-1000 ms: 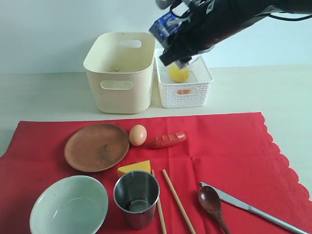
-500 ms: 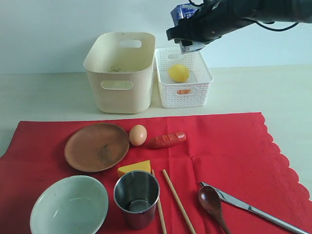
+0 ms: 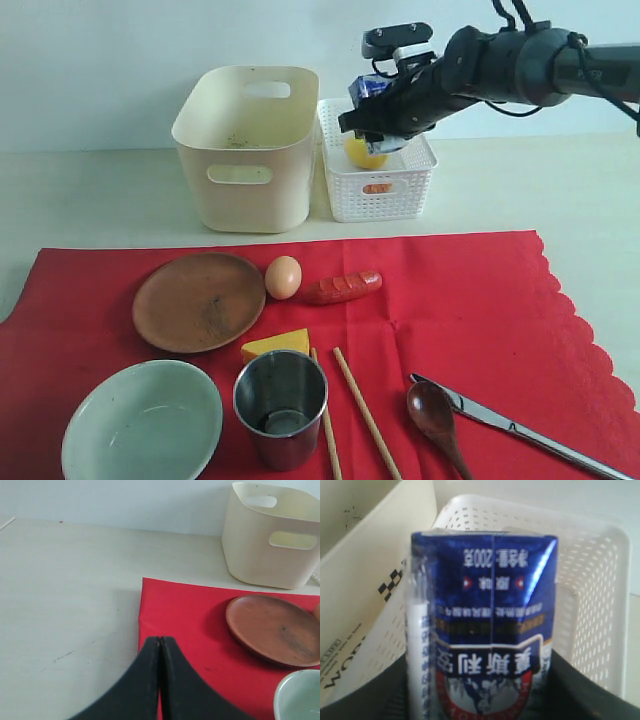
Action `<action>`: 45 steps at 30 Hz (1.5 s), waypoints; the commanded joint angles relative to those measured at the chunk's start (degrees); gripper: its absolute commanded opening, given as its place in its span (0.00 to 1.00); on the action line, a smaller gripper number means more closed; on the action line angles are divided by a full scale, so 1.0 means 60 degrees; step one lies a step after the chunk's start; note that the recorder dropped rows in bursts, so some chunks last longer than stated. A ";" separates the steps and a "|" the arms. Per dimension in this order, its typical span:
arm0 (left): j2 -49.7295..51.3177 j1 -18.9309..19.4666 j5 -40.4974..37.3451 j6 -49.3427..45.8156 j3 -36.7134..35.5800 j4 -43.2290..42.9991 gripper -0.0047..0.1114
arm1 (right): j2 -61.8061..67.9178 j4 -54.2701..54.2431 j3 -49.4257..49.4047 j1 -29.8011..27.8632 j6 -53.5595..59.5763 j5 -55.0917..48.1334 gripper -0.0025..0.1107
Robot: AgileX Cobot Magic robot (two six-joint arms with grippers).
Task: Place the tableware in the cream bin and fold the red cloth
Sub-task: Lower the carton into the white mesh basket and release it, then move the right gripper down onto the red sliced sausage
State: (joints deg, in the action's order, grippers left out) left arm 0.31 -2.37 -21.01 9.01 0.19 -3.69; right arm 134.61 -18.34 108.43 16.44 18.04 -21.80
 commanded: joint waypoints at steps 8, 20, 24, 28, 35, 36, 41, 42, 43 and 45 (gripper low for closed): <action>-0.0052 0.0014 0.0106 -0.0001 -0.0032 -0.0008 0.04 | 0.0721 -0.0021 0.0612 -0.0037 -0.0031 0.0417 0.24; -0.0052 0.0014 0.0106 -0.0001 -0.0032 -0.0008 0.04 | 0.0446 -0.0021 0.0657 -0.0037 -0.0031 0.0732 0.74; -0.0052 0.0014 0.0106 -0.0001 -0.0032 -0.0008 0.04 | 0.0017 -0.0021 0.0657 -0.0037 -0.0031 0.0374 0.74; -0.0052 0.0014 0.0106 -0.0001 -0.0032 -0.0008 0.04 | -0.0493 0.0081 0.0657 -0.0037 -0.0031 -0.0368 0.74; -0.0052 0.0014 0.0106 -0.0001 -0.0032 -0.0008 0.04 | -0.1419 0.0081 0.0657 -0.0037 -0.0031 -0.2224 0.74; -0.0052 0.0014 0.0106 -0.0001 -0.0032 -0.0008 0.04 | -0.1516 0.0081 0.0657 -0.0037 -0.0031 -0.2467 0.74; -0.0052 0.0014 0.0106 -0.0001 -0.0032 -0.0008 0.04 | -0.1994 0.0081 0.0657 -0.0037 -0.0031 -0.3758 0.74; -0.0052 0.0014 0.0106 -0.0001 -0.0032 -0.0008 0.04 | -0.2064 0.0063 0.0657 -0.0037 -0.0031 -0.3955 0.74; -0.0052 0.0014 0.0106 -0.0001 -0.0032 -0.0008 0.04 | -0.2112 0.0044 0.0657 -0.0019 -0.0031 -0.4221 0.73; -0.0052 0.0014 0.0106 -0.0001 -0.0032 -0.0008 0.04 | -0.2230 -0.0012 0.0657 -0.0019 -0.0031 -0.4600 0.72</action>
State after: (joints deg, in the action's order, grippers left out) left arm 0.31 -2.37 -21.01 9.01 0.19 -3.69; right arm 122.77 -18.26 111.91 16.44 18.04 -45.76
